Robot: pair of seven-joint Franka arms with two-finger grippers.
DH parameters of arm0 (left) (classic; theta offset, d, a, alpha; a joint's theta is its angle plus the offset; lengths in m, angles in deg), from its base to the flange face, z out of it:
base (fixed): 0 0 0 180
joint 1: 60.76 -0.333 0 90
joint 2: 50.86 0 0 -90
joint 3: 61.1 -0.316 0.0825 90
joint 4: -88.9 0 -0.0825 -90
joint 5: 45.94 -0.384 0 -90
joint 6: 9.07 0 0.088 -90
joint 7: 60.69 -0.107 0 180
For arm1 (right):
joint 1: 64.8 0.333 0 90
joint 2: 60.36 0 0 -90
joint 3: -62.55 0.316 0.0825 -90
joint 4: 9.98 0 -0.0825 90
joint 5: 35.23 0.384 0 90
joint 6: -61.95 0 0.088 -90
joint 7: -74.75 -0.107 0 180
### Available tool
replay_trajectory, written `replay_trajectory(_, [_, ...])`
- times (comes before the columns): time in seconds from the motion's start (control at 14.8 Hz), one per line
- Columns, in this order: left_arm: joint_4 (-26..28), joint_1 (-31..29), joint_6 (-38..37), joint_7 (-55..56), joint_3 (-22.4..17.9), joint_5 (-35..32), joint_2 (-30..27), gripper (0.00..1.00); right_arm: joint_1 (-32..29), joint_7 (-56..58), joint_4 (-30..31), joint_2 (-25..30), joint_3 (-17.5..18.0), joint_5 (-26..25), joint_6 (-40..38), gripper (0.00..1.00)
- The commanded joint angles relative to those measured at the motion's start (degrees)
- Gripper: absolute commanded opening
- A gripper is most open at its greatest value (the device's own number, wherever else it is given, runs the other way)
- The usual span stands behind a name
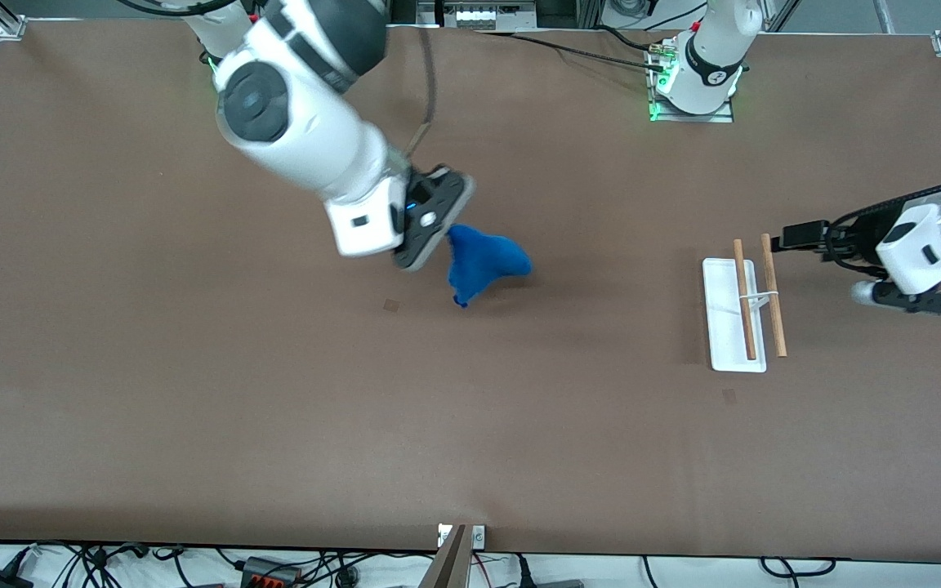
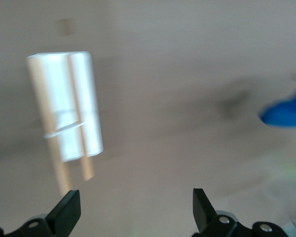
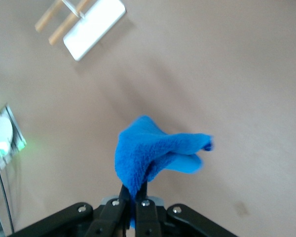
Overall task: Pass towel and hang on rack
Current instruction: 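Lift the towel with the right gripper and carry it toward mid-table, then reach the left gripper to the towel held by the right gripper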
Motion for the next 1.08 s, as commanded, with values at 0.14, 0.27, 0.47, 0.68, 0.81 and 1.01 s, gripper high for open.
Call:
replay_trajectory(0.14, [-1.45, 1.41, -0.4, -7.18, 4.05, 5.79, 2.8, 1.0, 4.04, -9.63, -1.4, -2.11, -0.18, 0.58, 6.51, 0.0])
replay_trajectory(0.27, [-2.5, 1.58, -0.39, -11.18, 7.12, 5.7, 3.06, 1.0, 4.84, -10.17, -1.4, -2.02, -0.18, 0.58, 6.52, 0.0])
replay_trajectory(0.47, [-4.17, 1.58, 3.19, -27.17, 11.87, 7.19, 5.96, 1.0, 5.02, -10.17, -1.4, -2.02, -0.18, 0.58, 6.87, 0.0])
replay_trajectory(0.68, [-3.74, 3.33, 8.56, -42.72, 15.04, 8.77, 7.37, 1.0, 5.1, -10.17, -1.4, -1.93, -0.18, 0.58, 6.43, 0.0])
replay_trajectory(0.81, [-3.56, 5.0, 10.5, -50.91, 16.19, 12.27, 7.81, 1.0, 5.1, -10.0, -1.31, -1.75, -0.18, 0.49, 6.34, 0.0])
replay_trajectory(1.01, [-3.21, 7.99, 15.23, -59.01, 16.37, 14.66, 7.9, 1.0, 4.84, -9.64, -1.31, -1.84, -0.18, 0.4, 6.25, 0.0])
